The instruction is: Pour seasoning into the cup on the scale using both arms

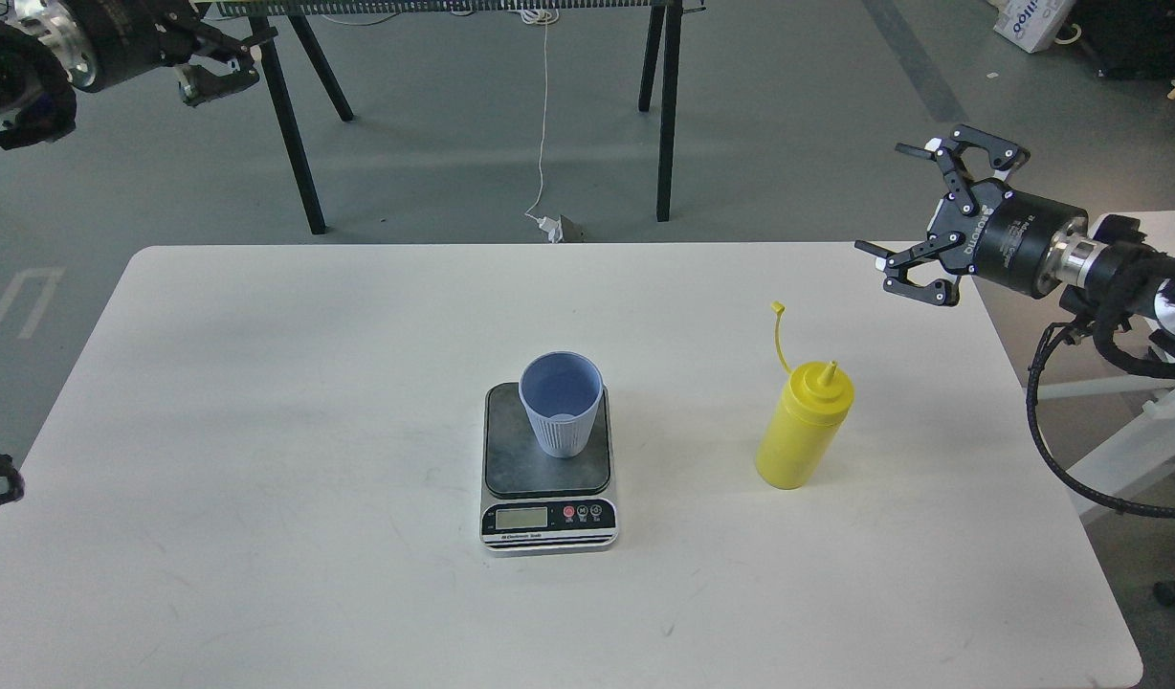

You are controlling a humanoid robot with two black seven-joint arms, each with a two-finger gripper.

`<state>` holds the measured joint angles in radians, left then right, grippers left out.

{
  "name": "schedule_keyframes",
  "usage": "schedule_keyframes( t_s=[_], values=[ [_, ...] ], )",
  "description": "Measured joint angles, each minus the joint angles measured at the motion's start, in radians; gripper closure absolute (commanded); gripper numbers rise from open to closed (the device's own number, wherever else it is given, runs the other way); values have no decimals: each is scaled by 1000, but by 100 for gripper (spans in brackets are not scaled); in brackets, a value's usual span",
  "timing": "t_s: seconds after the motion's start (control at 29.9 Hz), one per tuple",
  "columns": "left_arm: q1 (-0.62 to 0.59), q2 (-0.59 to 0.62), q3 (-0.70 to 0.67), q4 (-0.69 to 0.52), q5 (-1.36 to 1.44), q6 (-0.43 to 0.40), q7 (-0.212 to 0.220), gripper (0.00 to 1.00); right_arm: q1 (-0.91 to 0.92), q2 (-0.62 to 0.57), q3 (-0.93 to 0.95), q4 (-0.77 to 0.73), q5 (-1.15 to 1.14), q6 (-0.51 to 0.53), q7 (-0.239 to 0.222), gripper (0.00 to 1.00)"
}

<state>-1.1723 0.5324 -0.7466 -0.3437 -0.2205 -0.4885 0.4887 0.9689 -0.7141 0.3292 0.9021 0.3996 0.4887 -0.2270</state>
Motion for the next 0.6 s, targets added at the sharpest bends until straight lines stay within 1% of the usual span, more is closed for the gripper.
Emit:
schedule_keyframes(
  t_s=[0.2,0.33,0.43,0.5,0.6],
  values=[
    [163,-3,-41,11,-16,0,0,0,58,0,-10,0,7,0,3,1],
    [217,-3,-67,12,-20,0,0,0,109,5,-5,6,29,0,8,1],
    [229,-3,-73,28,-21,0,0,0,155,-18,5,11,162,0,11,1],
    [238,-4,-74,44,-21,0,0,0,167,-59,8,12,309,0,11,1],
    [255,-9,-73,53,-20,0,0,0,159,-140,26,16,467,0,12,1]
  ],
)
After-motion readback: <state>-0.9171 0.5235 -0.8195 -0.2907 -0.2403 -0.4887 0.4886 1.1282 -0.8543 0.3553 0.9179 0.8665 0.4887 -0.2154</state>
